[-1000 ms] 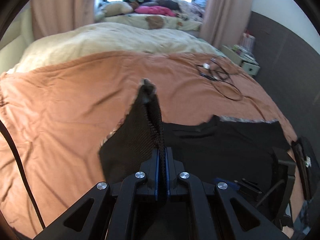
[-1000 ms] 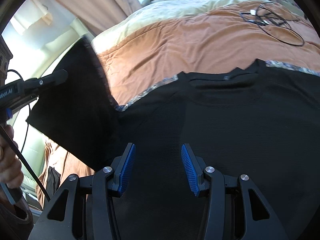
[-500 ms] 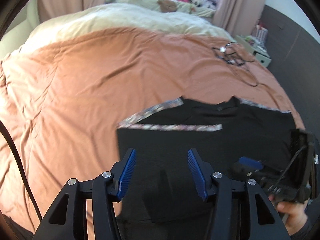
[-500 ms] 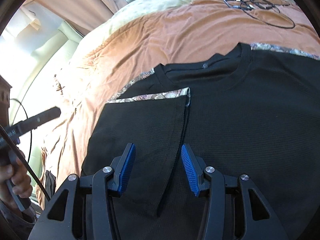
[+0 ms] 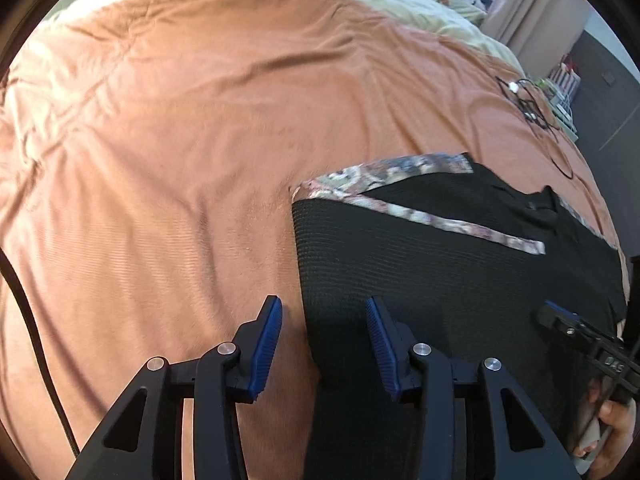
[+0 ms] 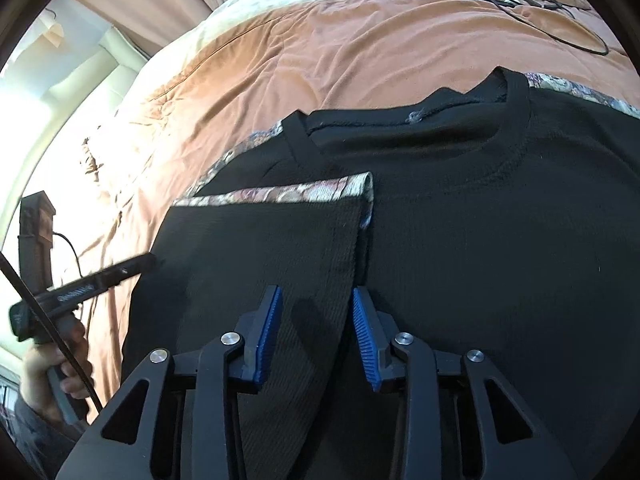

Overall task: Fold small clothes
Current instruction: 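Open the left gripper and release the folded panel, then move both grippers across to the shirt's unfolded side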

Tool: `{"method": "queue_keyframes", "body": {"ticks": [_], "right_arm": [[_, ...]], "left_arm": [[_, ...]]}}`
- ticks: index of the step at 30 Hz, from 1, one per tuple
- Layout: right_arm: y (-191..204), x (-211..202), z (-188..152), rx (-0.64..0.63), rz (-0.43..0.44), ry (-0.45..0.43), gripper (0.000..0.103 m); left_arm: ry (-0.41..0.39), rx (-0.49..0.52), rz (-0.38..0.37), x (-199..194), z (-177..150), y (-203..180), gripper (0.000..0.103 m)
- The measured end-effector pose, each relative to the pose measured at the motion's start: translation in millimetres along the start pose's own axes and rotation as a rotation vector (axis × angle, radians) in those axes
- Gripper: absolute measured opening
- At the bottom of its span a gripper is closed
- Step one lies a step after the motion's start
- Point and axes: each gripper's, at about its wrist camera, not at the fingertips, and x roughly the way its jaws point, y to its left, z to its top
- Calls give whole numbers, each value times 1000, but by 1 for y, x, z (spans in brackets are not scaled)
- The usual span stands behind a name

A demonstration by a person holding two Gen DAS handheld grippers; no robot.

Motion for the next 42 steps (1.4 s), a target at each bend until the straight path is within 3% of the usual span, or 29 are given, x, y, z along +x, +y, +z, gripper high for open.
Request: {"method": "queue_keyframes", "body": {"ticks": [3, 4, 7, 10, 14, 16, 17, 19, 24, 33, 42], "right_arm": [[1, 7, 5, -20, -28, 0, 19], [2, 8, 5, -24, -36, -4, 12], [1, 10, 4, -19, -28, -16, 3], [2, 5, -5, -16, -58, -18, 3], [6, -1, -9, -4, -81, 2, 5], [10, -4, -11, -3, -63, 13, 12], [12, -6, -13, -6, -54, 17, 16], [15, -11, -18, -11, -42, 18, 34], [19, -22, -34, -35, -34, 52, 36], [49, -38, -68, -120, -130, 124, 36], [70, -106, -87, -145, -220, 95, 36]], "left_arm": [[-29, -9, 10, 12, 6, 2, 20], [-40, -7, 20, 13, 9, 2, 4], [-86, -18, 31, 10, 18, 3, 4], [-138, 7, 61, 0, 19, -2, 4], [-69, -22, 56, 2, 12, 3, 15], [-45, -25, 46, 0, 3, 5, 21], [-37, -24, 42, -1, -2, 6, 29], [-26, -21, 21, -6, -16, 8, 38], [-5, -12, 23, -19, -44, 11, 38], [43, -40, 68, -46, -88, 21, 38], [9, -72, 75, -101, -123, 13, 38]]}}
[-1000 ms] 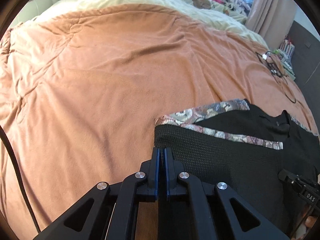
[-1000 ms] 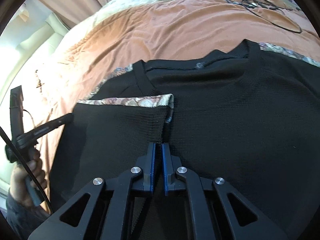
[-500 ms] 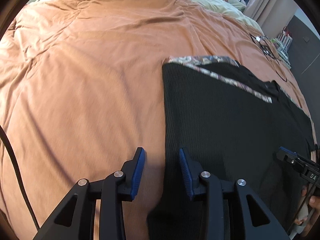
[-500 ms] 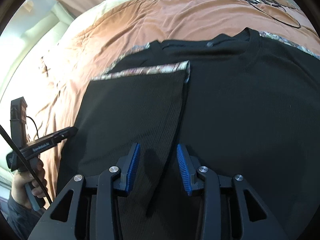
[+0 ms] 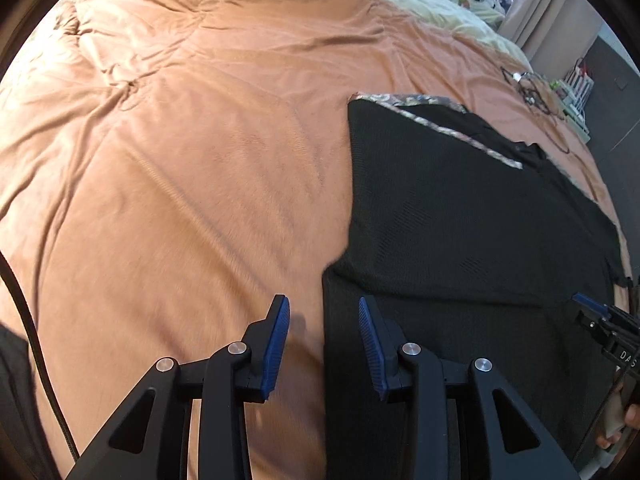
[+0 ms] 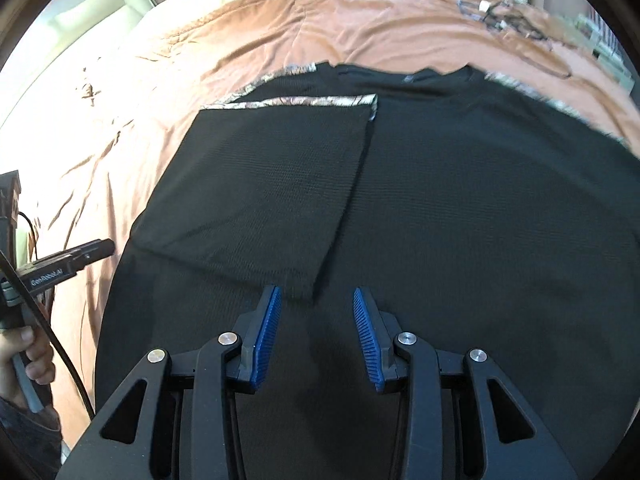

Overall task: Fold small clothes
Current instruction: 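Move both grippers across to the shirt's unfolded side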

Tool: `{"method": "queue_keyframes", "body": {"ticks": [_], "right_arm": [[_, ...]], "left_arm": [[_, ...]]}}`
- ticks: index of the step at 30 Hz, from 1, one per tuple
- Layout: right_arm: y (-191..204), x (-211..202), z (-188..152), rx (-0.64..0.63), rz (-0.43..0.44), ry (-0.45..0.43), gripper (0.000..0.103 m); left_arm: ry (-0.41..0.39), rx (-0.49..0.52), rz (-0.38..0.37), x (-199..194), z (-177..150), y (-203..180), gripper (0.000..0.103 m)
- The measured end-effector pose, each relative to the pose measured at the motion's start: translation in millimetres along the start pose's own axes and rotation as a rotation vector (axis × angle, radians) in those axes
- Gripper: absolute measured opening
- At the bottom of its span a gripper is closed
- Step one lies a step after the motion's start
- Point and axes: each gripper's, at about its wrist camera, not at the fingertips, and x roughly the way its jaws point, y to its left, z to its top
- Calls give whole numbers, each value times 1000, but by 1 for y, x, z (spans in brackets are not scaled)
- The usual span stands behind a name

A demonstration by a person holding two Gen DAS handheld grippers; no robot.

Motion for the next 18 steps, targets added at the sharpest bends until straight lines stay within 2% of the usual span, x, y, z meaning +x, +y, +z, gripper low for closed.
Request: {"method": "queue_keyframes", "body": {"ticks": [4, 7, 8, 16, 17, 18], "right_arm": [[2, -43, -11, -17, -5, -62, 36], [-3, -73, -21, -10, -4, -93, 36], [-4, -82, -24, -9, -3, -105, 36], [-15, -159, -64, 36, -27, -147, 36], [-17, -168, -68, 43, -40, -154, 37], [-21, -181, -74, 57, -55, -166, 48]], "left_arm": [[-26, -12, -35, -30, -16, -10, 40], [-58, -4, -54, -54, -30, -21, 57], [-71, 1, -57, -63, -35, -25, 59], [-113, 37, -80, -117, -66, -61, 62], [-118, 43, -82, -122, -69, -66, 66], [-125, 49, -86, -129, -73, -72, 69]]}}
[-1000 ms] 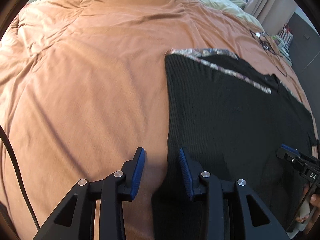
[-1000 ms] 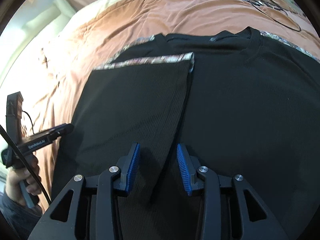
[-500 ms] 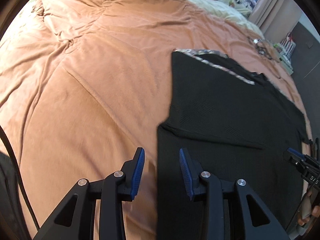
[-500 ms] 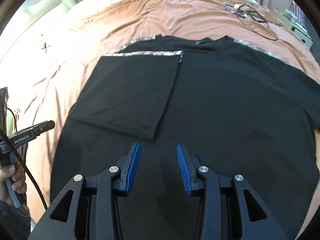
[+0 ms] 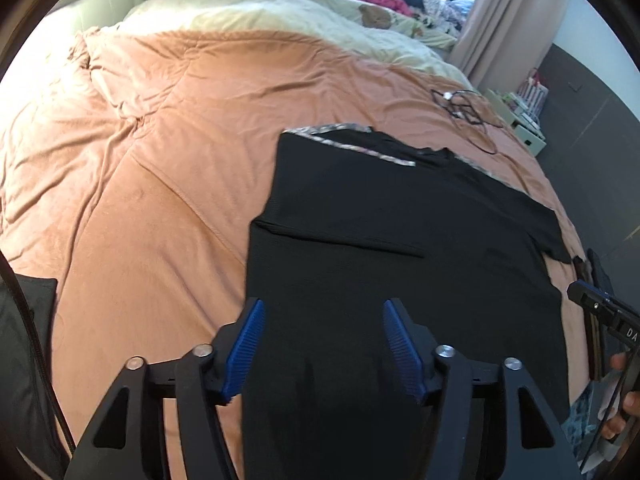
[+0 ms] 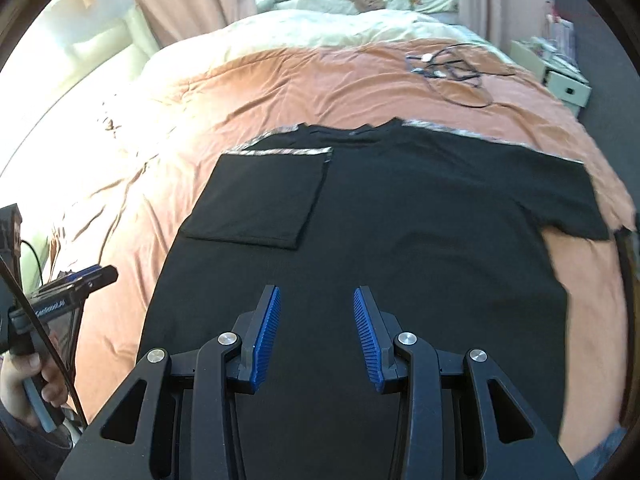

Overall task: Fold small clothes
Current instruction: 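Move both grippers across to the shirt's unfolded side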

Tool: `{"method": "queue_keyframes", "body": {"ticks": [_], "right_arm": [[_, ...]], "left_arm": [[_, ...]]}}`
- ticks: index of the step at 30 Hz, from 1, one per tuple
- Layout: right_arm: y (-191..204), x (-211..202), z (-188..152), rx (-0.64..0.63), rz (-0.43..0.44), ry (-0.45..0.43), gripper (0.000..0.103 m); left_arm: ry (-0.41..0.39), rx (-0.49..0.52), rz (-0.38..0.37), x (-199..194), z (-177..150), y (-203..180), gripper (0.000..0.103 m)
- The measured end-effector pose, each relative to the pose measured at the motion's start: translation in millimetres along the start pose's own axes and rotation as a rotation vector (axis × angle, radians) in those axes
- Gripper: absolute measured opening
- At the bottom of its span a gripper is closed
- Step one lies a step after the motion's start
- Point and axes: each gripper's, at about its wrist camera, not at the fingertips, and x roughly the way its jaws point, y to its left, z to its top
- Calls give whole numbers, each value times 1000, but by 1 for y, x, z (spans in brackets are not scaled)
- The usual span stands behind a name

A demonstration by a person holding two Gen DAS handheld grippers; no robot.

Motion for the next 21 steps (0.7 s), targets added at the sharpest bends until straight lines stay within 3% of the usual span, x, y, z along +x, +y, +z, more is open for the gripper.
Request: {"method": "queue_keyframes", "body": {"ticks": [1, 3, 5, 9, 13, 21], "right_arm": [[-2, -10, -2, 9, -8, -16, 66], [-7, -30, -6, 16, -12, -48, 79], [-14, -49, -13, 24, 1, -60, 82], [-37, -75, -26, 27, -10, -73, 101], [-64, -95, -40, 39, -55, -88, 103], [-116, -116, -49, 88, -31, -119, 103]], "left_arm": [[-11, 4, -6, -8, -3, -7, 74], [-33, 13, -17, -22, -8, -21, 81], [-49, 32, -25, -32, -11, -35, 89], [-71, 49, -21, -45, -12, -63, 98], [-52, 68, -43, -48, -9, -101, 101], [-51, 126, -68, -45, -7, -174, 101]]}}
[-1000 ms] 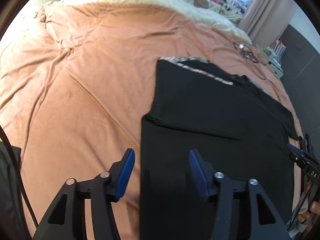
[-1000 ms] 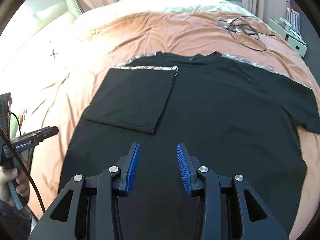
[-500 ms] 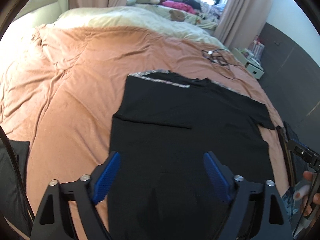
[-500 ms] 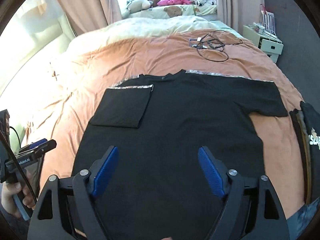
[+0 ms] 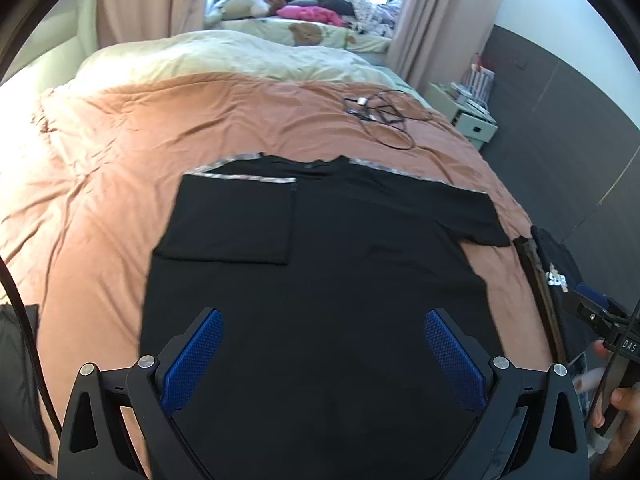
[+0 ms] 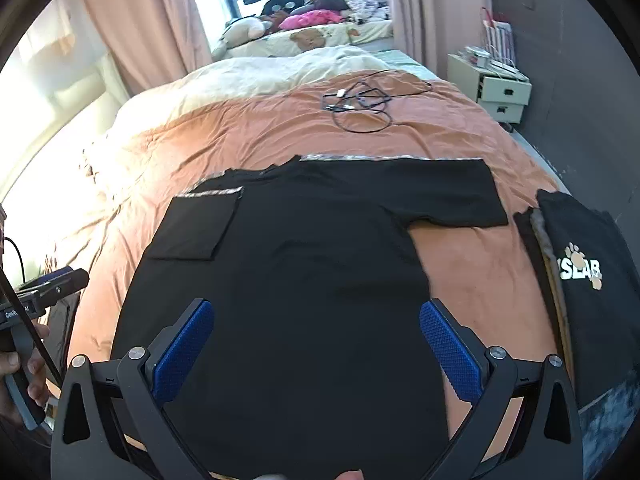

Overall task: Fold small clothes
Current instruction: 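Move both grippers across to the shirt's unfolded side, then grasp the unfolded side edge of the shirt with the right gripper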

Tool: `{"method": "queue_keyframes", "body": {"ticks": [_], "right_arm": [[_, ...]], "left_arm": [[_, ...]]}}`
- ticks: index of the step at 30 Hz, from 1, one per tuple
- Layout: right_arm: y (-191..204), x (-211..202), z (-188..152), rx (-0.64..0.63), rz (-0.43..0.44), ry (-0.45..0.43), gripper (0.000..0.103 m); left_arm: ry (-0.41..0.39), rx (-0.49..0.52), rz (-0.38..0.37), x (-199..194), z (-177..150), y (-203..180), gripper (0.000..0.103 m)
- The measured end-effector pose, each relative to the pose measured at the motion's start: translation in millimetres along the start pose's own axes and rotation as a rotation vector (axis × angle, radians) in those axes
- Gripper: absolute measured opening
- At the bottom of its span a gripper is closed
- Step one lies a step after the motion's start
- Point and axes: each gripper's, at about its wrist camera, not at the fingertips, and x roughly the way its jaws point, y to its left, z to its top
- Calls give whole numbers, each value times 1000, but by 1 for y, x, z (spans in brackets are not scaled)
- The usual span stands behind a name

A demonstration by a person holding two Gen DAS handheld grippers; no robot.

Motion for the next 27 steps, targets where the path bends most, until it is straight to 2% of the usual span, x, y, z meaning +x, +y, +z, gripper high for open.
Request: {"method": "queue_keyframes", "body": {"ticks": [5, 13, 18, 27], "right_arm": [[-31, 9, 4, 3, -30, -3, 103], [-81, 27, 24, 33, -83, -26, 103], [-112, 64, 42, 61, -58, -4, 103], [-156, 126, 86, 45, -160, 30, 103]], "left_arm": [[-21, 25, -29, 15, 10, -34, 101], [16, 66, -78, 62, 33, -79, 101], [32, 96, -113, 99, 52, -103, 100], [75, 128, -160, 176, 92, -135, 94]]}}
